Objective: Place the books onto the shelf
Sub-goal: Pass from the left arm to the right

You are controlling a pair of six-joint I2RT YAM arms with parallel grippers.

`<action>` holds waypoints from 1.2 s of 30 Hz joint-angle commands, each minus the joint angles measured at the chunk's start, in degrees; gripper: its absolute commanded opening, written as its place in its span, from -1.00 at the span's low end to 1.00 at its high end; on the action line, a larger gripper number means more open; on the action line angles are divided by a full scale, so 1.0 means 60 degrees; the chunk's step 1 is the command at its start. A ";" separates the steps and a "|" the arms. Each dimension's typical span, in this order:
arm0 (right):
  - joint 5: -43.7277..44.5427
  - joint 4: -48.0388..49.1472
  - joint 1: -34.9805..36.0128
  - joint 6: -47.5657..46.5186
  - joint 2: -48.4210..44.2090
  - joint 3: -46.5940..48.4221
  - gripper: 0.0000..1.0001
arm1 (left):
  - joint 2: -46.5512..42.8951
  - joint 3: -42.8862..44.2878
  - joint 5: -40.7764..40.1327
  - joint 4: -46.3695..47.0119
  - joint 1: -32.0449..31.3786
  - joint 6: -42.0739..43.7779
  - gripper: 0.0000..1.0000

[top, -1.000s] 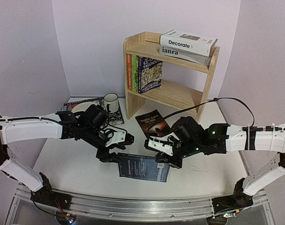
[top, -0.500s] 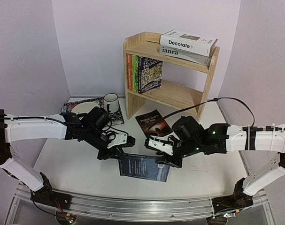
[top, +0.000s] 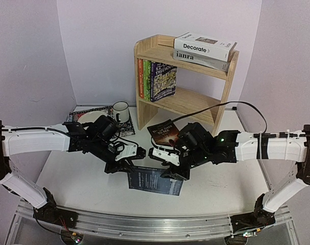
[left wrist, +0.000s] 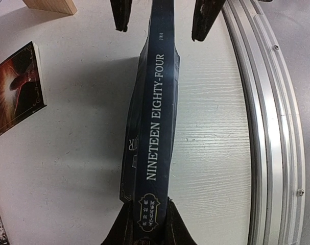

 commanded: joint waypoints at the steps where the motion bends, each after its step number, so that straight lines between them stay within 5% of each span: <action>1: -0.0256 -0.0191 0.0015 -0.0031 0.0278 0.0430 -0.11 | -0.0846 0.0479 0.0356 0.0677 0.0056 0.0082 -1.00; 8: -0.0341 -0.0092 0.0015 -0.0040 0.0577 0.0557 -0.28 | -0.1059 0.0371 0.0606 0.0863 0.0050 0.0095 -1.00; 15: -0.0157 -0.0070 0.0014 -0.0106 0.0443 0.0541 -0.85 | -0.1223 0.0258 0.0472 0.0926 0.0047 0.0061 -0.94; 17: 0.0035 -0.0071 0.0012 -0.0159 0.0300 0.0456 -1.00 | -0.1252 0.0253 0.0323 0.0928 0.0048 -0.0001 -0.69; 22: 0.1194 -0.0119 0.0014 -0.0436 -0.0241 0.0231 -1.00 | -0.1564 0.0170 -0.0377 0.1009 0.0054 -0.0331 0.23; 29: 0.3826 -0.0386 0.0018 -0.1397 -0.1083 0.0657 -1.00 | -0.2953 -0.0392 -0.1656 0.1806 0.0056 -0.1213 0.61; 36: 0.5970 -0.0394 0.0012 -0.2635 -0.1420 0.2012 -1.00 | -0.4099 -0.0297 -0.3065 0.2121 0.0054 -0.2484 0.74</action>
